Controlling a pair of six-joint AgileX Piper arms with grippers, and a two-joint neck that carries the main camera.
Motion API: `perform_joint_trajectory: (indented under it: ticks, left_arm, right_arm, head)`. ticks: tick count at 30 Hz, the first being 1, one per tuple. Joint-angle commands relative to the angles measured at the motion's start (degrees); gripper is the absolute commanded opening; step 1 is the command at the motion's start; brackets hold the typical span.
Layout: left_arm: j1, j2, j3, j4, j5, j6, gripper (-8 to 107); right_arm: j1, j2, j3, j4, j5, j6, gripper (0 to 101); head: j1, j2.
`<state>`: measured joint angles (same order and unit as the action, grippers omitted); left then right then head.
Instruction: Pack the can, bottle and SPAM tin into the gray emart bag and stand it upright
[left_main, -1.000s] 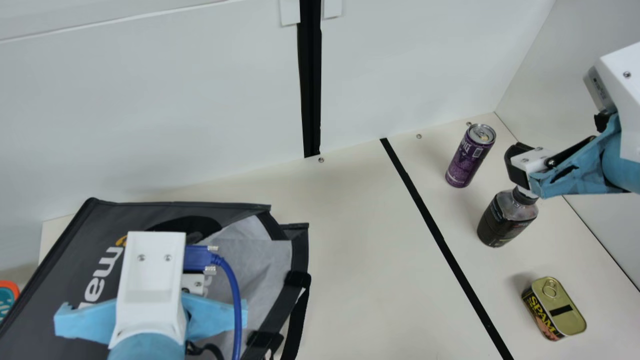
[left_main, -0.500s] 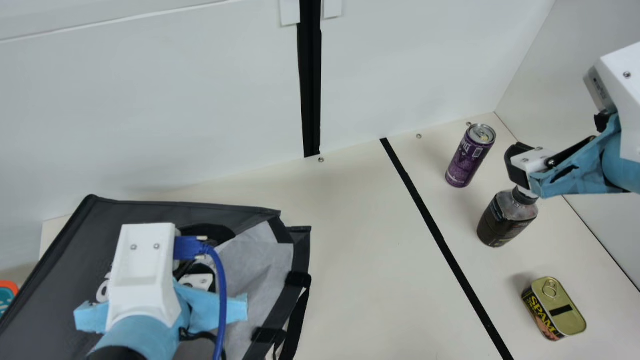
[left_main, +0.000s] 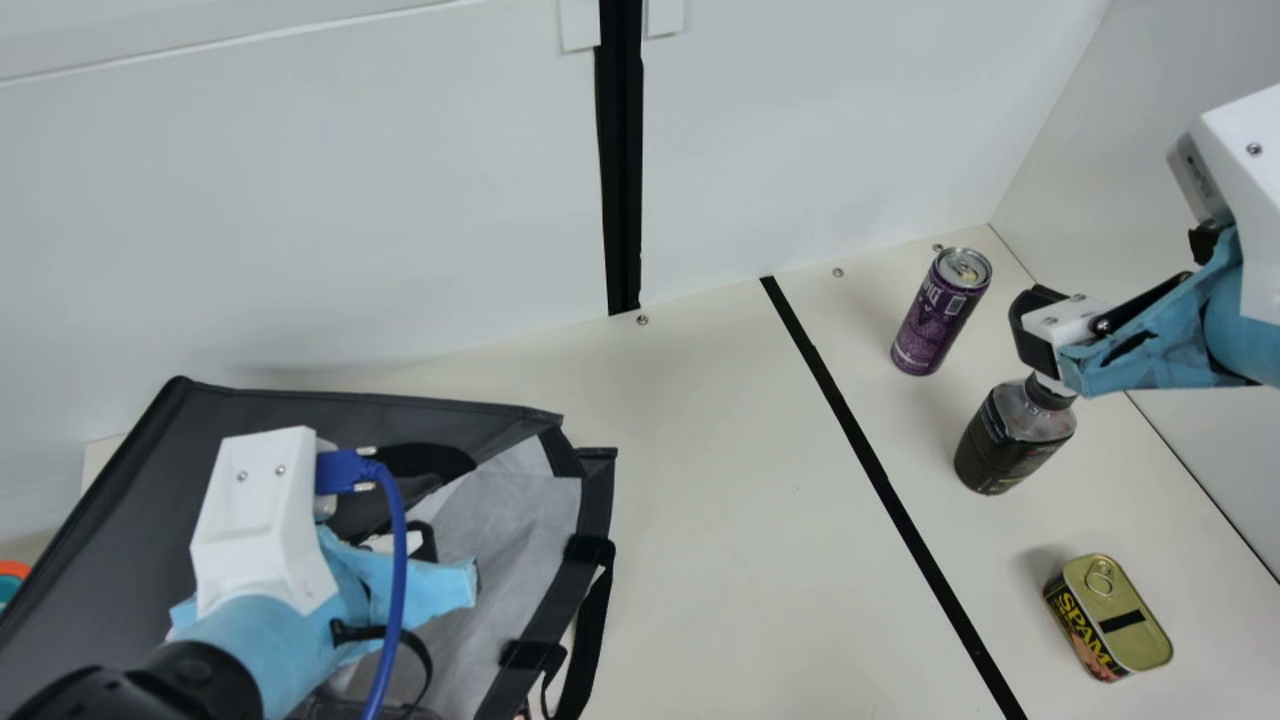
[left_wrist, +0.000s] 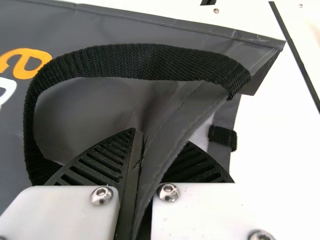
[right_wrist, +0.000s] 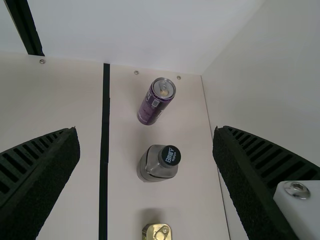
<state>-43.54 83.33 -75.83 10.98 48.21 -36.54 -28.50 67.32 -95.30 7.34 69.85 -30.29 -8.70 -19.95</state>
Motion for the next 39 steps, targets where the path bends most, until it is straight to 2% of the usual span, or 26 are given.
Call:
perform_joint_trajectory:
  ticks: [1, 16, 27, 39]
  left_arm:
    - [1.37, 0.08, 0.22, -3.68, -0.99, 2.02, -8]
    - [9.17, 0.42, 0.70, -22.90, -3.63, 15.32, -8]
    - [15.82, 0.36, 1.80, -38.33, -1.71, 26.70, -8]
    - [22.25, 0.31, 3.18, -48.25, 0.85, 34.72, -8]
  right_arm:
    - [0.00, 0.00, 0.00, 0.00, 0.00, 0.00, 95]
    - [0.00, 0.00, 0.00, 0.00, 0.00, 0.00, 95]
    - [0.00, 0.00, 0.00, 0.00, 0.00, 0.00, 95]
    - [0.00, 0.00, 0.00, 0.00, 0.00, 0.00, 95]
  head:
    - [-1.30, -0.05]
    - [-1.30, -0.05]
    - [-1.30, -0.05]
    - [-1.30, -0.05]
